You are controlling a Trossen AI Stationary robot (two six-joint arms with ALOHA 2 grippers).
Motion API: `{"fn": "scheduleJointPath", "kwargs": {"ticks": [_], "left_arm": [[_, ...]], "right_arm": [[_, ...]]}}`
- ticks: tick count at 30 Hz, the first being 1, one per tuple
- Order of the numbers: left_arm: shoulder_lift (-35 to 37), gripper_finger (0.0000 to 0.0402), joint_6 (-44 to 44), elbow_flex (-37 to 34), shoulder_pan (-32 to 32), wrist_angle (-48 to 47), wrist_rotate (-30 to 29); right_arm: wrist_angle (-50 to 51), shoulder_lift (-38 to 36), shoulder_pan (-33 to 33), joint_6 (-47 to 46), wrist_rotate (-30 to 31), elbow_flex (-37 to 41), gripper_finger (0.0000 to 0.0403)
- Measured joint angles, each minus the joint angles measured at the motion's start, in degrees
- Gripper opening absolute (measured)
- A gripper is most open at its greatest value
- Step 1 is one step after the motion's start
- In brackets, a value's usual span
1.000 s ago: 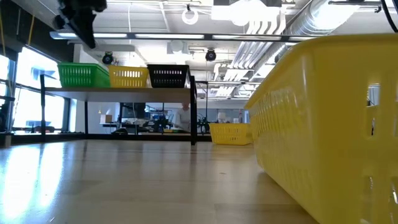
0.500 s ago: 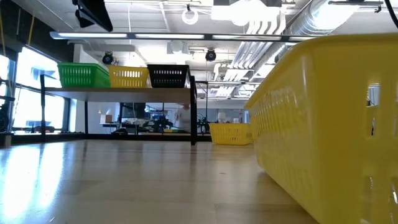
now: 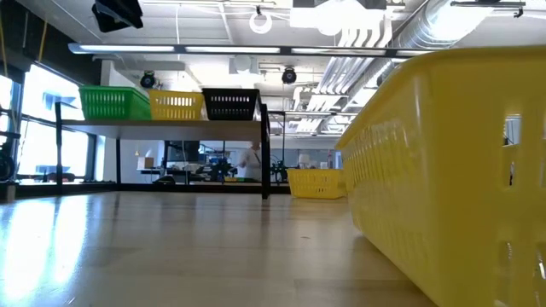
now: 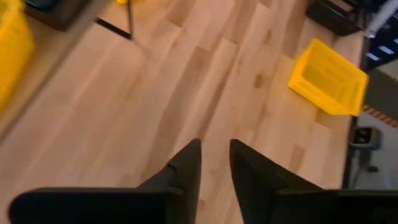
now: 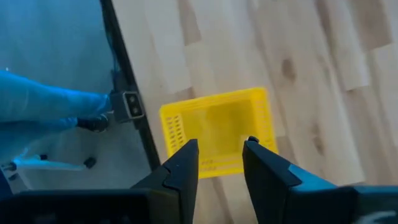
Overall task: Stack baskets on shelf by color
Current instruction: Stack the bottom yellow bin on top of the yellow bin on the shelf
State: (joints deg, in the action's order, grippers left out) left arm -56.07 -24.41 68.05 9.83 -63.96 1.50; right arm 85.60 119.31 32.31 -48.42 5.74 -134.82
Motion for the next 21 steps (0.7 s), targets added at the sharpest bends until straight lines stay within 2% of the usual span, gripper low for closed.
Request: {"fn": "scheduleJointPath", "kwargs": {"ticks": [7,11,17,21], "left_arm": [[0.02,0.0126,-0.82,0.00,-4.97,-0.04,-0.04],[0.01,0.0128,0.39,-0.02,-7.30,-0.03,-0.17],[0.01,0.0120,0.57,-0.02,-9.77,-0.04,-0.67],[0.01,0.0116,0.57,-0.02,-10.60,-0.17,-0.68]], "right_arm": [[-3.61,4.23,4.78,1.31,0.00,0.00,0.0155],[-3.63,7.23,6.52,3.35,-0.38,0.00,0.0162],[-4.17,12.26,7.64,4.95,-0.52,0.00,0.0151],[-4.44,15.16,7.86,4.95,-3.47,0.00,0.0145]]}}
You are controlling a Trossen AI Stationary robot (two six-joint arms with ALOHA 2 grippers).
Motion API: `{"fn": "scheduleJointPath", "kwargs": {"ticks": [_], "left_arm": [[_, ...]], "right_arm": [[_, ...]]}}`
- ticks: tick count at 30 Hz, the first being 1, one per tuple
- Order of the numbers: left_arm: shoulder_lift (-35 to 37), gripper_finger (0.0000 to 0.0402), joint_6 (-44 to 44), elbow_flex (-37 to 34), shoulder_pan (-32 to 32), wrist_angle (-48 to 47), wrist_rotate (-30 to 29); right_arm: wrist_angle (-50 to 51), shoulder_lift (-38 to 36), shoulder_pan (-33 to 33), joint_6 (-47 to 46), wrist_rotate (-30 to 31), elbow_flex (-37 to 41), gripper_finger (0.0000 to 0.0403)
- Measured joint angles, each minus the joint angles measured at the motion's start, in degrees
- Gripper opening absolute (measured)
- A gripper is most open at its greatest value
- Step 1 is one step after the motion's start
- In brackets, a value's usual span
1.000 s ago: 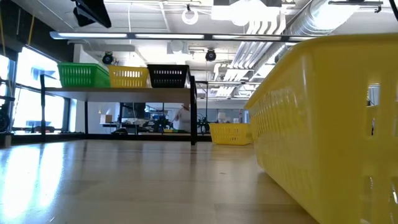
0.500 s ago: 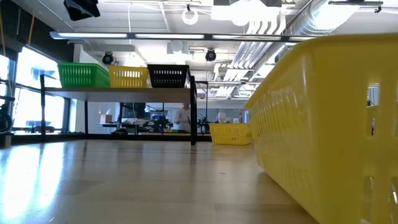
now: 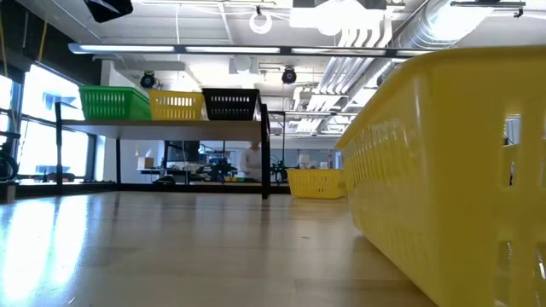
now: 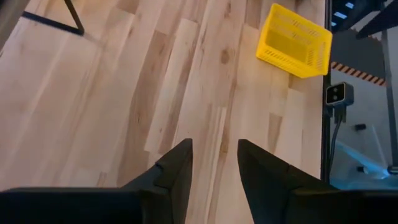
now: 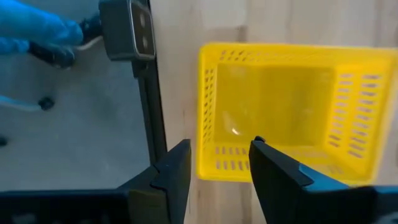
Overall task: Stack baskets on shelf by color
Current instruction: Stack the bottom yellow bin on top of the yellow bin on the shelf
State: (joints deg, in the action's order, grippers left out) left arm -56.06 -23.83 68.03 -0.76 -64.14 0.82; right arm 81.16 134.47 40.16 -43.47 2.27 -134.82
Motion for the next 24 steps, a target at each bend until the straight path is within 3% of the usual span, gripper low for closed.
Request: {"fn": "scheduleJointPath", "kwargs": {"ticks": [8,24], "left_arm": [[0.01,0.0115,0.00,-0.02,-0.84,-0.45,-0.02],[-0.01,0.0115,0.00,-0.02,-0.91,-0.53,-0.02]], "right_arm": [[-1.03,3.45,0.48,-0.30,-4.06,0.00,0.0144],[1.62,9.23,0.67,-1.52,-4.84,0.00,0.0142]]}}
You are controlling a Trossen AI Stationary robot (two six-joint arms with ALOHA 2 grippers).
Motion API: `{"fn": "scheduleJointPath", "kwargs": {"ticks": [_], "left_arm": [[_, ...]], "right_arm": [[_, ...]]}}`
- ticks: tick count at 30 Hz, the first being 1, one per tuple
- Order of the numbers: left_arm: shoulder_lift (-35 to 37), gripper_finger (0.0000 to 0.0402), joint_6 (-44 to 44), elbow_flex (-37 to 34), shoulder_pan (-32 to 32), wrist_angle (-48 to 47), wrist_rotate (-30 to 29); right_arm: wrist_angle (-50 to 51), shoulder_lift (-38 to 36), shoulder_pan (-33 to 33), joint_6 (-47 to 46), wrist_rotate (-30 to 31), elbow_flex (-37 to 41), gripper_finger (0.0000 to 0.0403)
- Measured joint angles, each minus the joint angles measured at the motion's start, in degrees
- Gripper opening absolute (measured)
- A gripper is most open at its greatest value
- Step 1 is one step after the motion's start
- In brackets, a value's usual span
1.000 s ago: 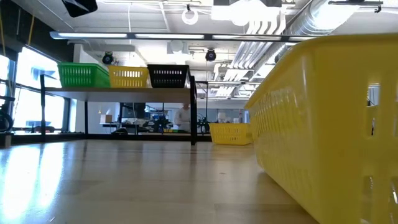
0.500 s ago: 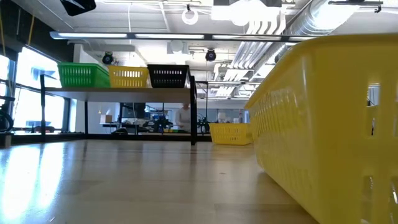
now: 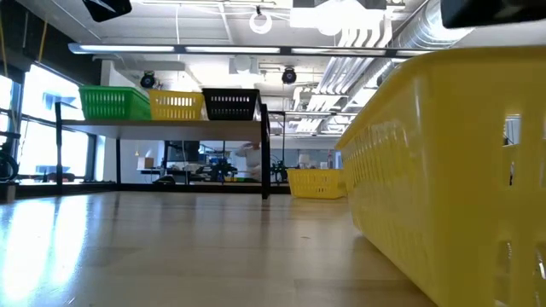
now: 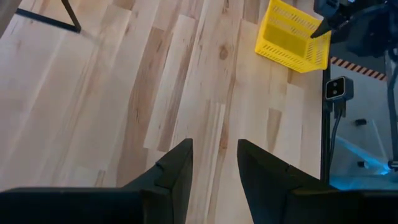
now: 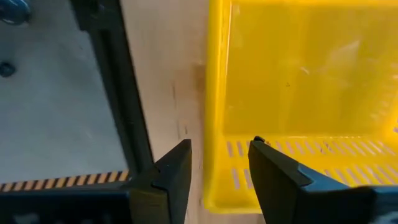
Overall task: Stack baskets on shelf by color
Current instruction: Stack the bottom yellow bin on top of the yellow bin on the shelf
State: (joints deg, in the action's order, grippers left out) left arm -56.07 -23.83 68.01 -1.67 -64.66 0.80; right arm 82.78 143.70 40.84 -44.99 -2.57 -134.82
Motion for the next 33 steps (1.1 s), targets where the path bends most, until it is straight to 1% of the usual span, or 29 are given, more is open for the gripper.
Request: {"fn": "scheduleJointPath", "kwargs": {"ticks": [2,4,9,10,13,16,22,27,33], "left_arm": [[0.01,0.0115,0.00,0.00,0.00,0.00,0.00],[0.00,0.0115,0.00,0.00,0.00,-0.01,0.00],[0.02,0.0115,0.02,-0.01,0.00,-0.24,0.00],[0.02,0.0115,0.02,0.00,0.00,-0.24,0.00],[0.02,0.0115,0.39,-0.02,0.00,-0.24,0.00],[0.02,0.0115,0.61,-0.02,0.00,-0.29,0.00],[0.02,0.0115,0.46,-0.02,0.00,-2.70,-0.67],[0.02,0.0115,-0.68,-0.02,0.00,-3.97,-4.24],[0.02,0.0115,-7.33,-0.02,0.09,-4.50,-10.46]], "right_arm": [[0.63,0.42,0.00,0.00,-0.07,0.00,0.0131],[0.54,0.44,-0.02,0.00,-0.05,0.00,0.0109],[0.53,0.13,-0.26,0.07,-0.15,0.00,0.0018],[0.53,-0.19,-0.33,0.28,-0.11,0.00,0.0010],[0.72,-1.10,-0.71,0.16,0.60,-0.13,0.0014],[0.82,-2.26,-1.52,0.12,0.65,-0.11,0.0004],[0.16,-5.19,-3.71,1.22,2.28,-0.11,0.0002],[-0.06,-8.66,-5.98,3.27,4.28,-0.13,0.0001],[-0.15,-12.62,-9.51,6.62,8.40,-0.16,0.0001]]}}
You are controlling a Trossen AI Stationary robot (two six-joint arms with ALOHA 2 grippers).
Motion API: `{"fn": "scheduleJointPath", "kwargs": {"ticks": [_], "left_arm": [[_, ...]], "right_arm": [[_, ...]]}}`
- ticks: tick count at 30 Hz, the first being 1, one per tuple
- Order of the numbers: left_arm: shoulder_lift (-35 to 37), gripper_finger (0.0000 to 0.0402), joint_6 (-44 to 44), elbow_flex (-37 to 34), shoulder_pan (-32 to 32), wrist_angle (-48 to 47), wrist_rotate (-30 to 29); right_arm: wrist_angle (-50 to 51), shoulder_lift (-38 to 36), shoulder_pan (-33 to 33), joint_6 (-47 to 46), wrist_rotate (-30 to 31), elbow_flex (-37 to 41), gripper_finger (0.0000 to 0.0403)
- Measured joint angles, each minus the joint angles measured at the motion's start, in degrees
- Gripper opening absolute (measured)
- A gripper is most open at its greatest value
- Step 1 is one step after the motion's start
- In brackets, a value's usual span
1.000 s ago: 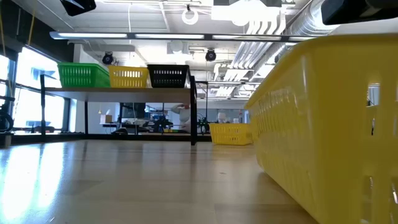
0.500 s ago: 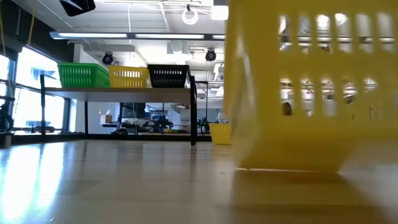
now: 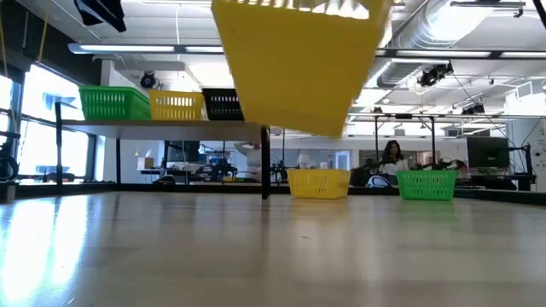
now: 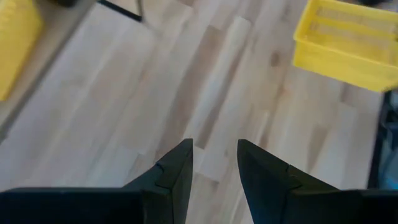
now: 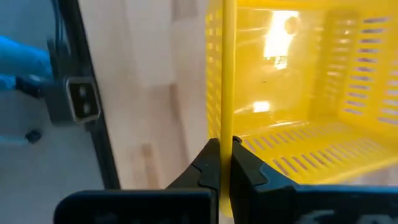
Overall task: Stack baskets on shelf by color
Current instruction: Stack the bottom yellow bin on top of the yellow bin on the shelf
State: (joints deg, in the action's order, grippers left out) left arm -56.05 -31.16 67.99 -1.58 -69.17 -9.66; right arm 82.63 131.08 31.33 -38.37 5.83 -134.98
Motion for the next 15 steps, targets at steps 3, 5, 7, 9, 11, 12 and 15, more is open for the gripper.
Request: {"fn": "scheduleJointPath", "kwargs": {"ticks": [3,5,7,9,11,12,15], "left_arm": [[0.00,0.0115,-2.44,0.00,0.02,-0.02,-3.12],[0.00,0.0115,-5.39,0.00,0.02,-0.02,-5.53],[0.00,0.0115,-9.07,0.00,0.03,0.00,-7.66],[0.00,0.0115,-12.94,0.00,0.07,0.00,-8.86],[0.00,0.0115,-16.41,0.00,0.07,0.06,-9.17],[0.00,0.0115,-17.71,0.00,0.07,0.07,-9.17],[0.00,0.0115,-20.95,0.00,0.07,0.11,-9.08]], "right_arm": [[-0.06,-1.47,-1.96,2.56,1.58,-0.02,0.0001],[-0.08,-2.46,-3.23,4.43,2.77,-0.02,0.0000],[-0.17,-3.50,-4.52,6.54,3.42,-0.02,0.0000],[-0.31,-4.23,-5.69,9.00,4.69,-0.05,0.0000],[-0.72,-4.82,-6.82,11.39,6.42,-0.03,0.0000],[-0.74,-5.13,-7.34,12.37,7.44,-0.02,0.0000],[-1.11,-6.14,-8.93,15.87,10.31,-0.02,0.0000]]}}
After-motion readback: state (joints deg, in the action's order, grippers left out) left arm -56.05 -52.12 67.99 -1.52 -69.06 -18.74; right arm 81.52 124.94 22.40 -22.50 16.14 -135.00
